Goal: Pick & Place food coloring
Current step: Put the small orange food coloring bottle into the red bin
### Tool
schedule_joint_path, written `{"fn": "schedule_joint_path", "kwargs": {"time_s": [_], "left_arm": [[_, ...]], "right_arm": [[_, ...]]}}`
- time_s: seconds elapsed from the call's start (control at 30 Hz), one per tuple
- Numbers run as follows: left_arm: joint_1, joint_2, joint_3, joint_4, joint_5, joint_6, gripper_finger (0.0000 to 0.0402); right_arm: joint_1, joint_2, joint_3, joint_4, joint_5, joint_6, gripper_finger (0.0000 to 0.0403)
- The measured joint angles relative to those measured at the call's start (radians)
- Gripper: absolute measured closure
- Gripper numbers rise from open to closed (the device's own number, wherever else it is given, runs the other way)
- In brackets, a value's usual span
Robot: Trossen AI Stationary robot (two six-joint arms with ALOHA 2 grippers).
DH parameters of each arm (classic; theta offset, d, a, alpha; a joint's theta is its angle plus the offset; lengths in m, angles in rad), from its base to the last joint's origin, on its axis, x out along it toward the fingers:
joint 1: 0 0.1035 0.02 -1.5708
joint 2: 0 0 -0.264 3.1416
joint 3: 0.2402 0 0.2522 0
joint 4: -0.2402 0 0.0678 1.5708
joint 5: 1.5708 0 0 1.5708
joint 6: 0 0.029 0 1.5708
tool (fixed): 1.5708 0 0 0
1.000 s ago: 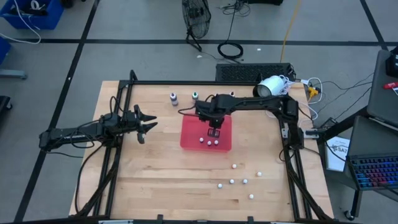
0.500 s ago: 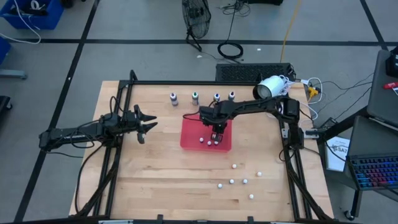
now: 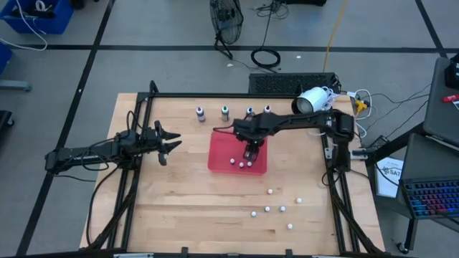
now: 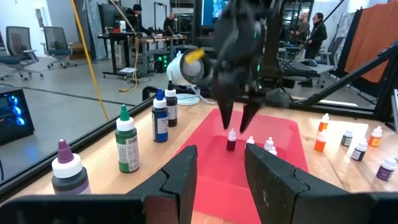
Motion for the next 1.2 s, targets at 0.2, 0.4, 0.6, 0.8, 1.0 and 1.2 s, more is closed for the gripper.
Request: {"fn": "schedule_joint_path", "kwargs": {"time_s": [0.2,0.4,0.6,0.8,1.0,1.2], "left_arm": [[0.000,0.000,0.000,0.000,0.000,0.000,0.0265],[0.000,0.000,0.000,0.000,0.000,0.000,0.0265],[0.000,0.000,0.000,0.000,0.000,0.000,0.0265],[0.000,0.000,0.000,0.000,0.000,0.000,0.0265],[0.000,0.000,0.000,0.000,0.000,0.000,0.0265],[0.000,0.000,0.000,0.000,0.000,0.000,0.0265]], "right_arm": [[0.041,-0.170,0.001,-0.146,-0.002,0.163,0.0257],[0.187,-0.354,-0.042,-0.288,-0.027,0.421,0.0257],[0.418,-0.502,-0.198,-0.284,-0.029,0.808,0.0257],[0.624,-0.547,-0.354,-0.277,-0.057,1.187,0.0257],[0.734,-0.540,-0.476,-0.150,-0.110,1.373,0.0257],[0.781,-0.541,-0.571,0.012,-0.135,1.454,0.0257]]}}
